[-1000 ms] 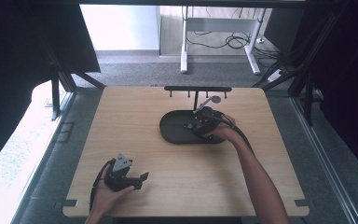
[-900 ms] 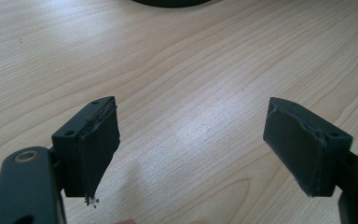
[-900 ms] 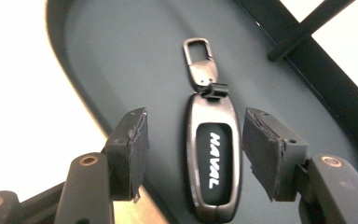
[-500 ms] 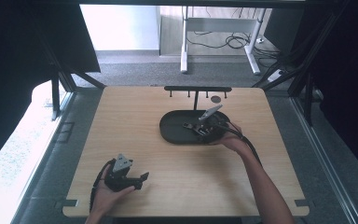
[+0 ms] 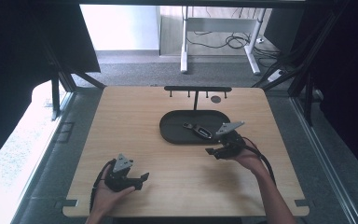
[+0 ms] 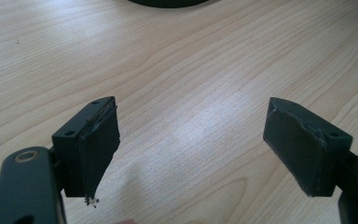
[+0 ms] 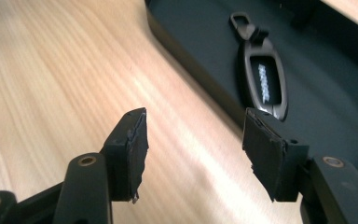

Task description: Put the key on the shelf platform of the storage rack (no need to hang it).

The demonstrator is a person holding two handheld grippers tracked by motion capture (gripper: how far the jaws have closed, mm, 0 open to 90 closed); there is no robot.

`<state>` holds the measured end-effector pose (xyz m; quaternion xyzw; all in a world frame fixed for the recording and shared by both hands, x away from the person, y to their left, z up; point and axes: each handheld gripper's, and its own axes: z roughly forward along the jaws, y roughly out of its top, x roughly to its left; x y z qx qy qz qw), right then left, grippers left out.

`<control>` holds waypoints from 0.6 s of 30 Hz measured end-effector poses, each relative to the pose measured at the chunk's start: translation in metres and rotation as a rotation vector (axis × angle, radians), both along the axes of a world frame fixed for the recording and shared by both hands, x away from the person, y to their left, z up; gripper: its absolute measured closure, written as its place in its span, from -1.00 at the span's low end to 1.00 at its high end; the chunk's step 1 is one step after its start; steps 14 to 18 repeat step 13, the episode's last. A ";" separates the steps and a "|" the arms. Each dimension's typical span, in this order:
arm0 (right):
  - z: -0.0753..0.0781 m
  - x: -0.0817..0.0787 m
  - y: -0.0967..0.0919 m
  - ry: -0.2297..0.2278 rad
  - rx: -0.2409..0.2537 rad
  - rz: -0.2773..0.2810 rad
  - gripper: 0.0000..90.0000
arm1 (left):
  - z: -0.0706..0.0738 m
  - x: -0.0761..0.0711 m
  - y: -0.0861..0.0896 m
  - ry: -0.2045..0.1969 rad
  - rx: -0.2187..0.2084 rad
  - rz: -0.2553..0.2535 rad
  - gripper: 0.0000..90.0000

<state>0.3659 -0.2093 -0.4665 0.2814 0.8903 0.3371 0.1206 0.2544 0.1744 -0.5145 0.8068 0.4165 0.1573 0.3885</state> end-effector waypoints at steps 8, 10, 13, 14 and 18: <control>-0.025 -0.026 -0.026 0.019 0.083 -0.042 -0.09 | -0.001 0.000 -0.001 0.003 0.009 0.002 -0.59; -0.031 -0.027 -0.029 0.046 0.105 -0.054 -0.11 | -0.001 0.000 -0.002 0.003 0.012 0.000 -0.59; -0.032 -0.028 -0.032 0.026 0.082 -0.067 -0.12 | -0.001 -0.001 -0.002 0.001 0.014 -0.002 -0.59; -0.032 -0.028 -0.032 0.026 0.082 -0.067 -0.12 | -0.001 -0.001 -0.002 0.001 0.014 -0.002 -0.59; -0.032 -0.028 -0.032 0.026 0.082 -0.067 -0.12 | -0.001 -0.001 -0.002 0.001 0.014 -0.002 -0.59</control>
